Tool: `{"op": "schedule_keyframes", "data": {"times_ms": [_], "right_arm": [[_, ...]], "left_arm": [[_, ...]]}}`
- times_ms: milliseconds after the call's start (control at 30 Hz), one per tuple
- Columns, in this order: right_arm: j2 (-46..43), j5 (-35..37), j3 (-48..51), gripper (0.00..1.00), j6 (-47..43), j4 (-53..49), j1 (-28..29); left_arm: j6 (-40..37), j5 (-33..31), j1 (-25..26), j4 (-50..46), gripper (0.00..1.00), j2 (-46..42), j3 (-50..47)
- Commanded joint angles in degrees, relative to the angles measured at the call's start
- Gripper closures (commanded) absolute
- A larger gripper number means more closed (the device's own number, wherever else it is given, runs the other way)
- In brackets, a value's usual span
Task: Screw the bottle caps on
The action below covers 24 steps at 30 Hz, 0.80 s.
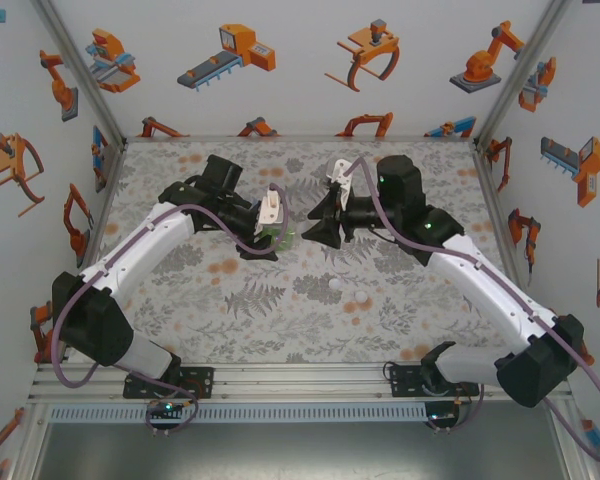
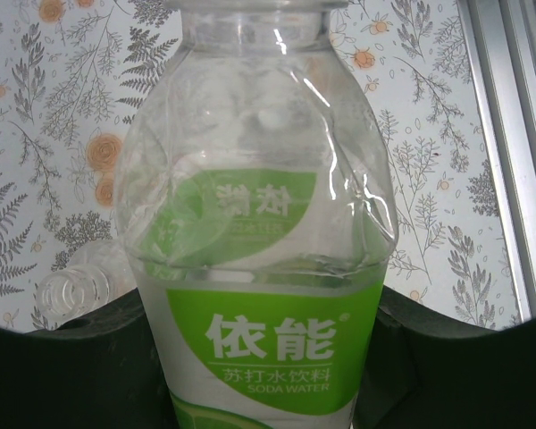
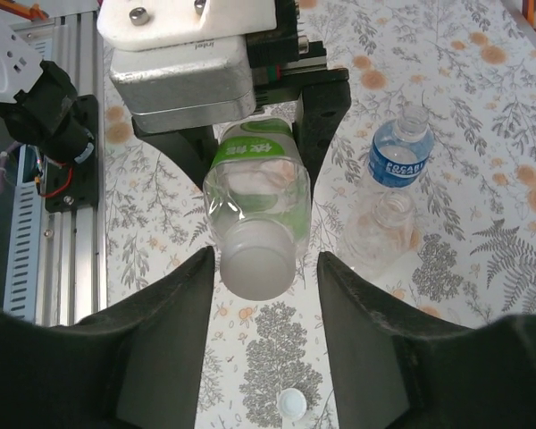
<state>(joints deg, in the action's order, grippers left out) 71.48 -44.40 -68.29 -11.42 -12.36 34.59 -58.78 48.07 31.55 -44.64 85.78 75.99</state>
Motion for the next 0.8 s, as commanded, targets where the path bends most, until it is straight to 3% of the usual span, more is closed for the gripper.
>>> {"op": "schedule_keyframes", "data": {"times_ms": [0,333,467,600,667,767], "right_arm": [[0.9,-1.3,0.6,0.56,-0.1,2.5,0.5],[1.1,-0.5,1.3,0.54,0.4,2.4,0.5],[1.2,0.4,1.3,0.65,0.6,2.3,0.5],[1.3,1.7,1.3,0.88,3.5,3.1,0.5],[1.4,3.3,1.5,1.0,8.2,4.4,0.5],[1.9,10.4,1.7,1.0,22.9,7.1,0.5]], "left_arm": [[-1.7,2.2,0.3,-1.7,1.0,-1.2,0.3],[-1.7,2.1,0.3,-1.7,1.0,-1.0,0.4],[-1.8,1.9,0.3,-1.7,1.0,-1.3,0.3],[-1.8,1.6,0.3,-1.7,1.0,-1.2,0.3],[-1.8,1.3,0.3,-1.7,1.0,-1.3,0.4],[-1.7,0.8,0.3,-1.6,1.0,-1.4,0.3]]}}
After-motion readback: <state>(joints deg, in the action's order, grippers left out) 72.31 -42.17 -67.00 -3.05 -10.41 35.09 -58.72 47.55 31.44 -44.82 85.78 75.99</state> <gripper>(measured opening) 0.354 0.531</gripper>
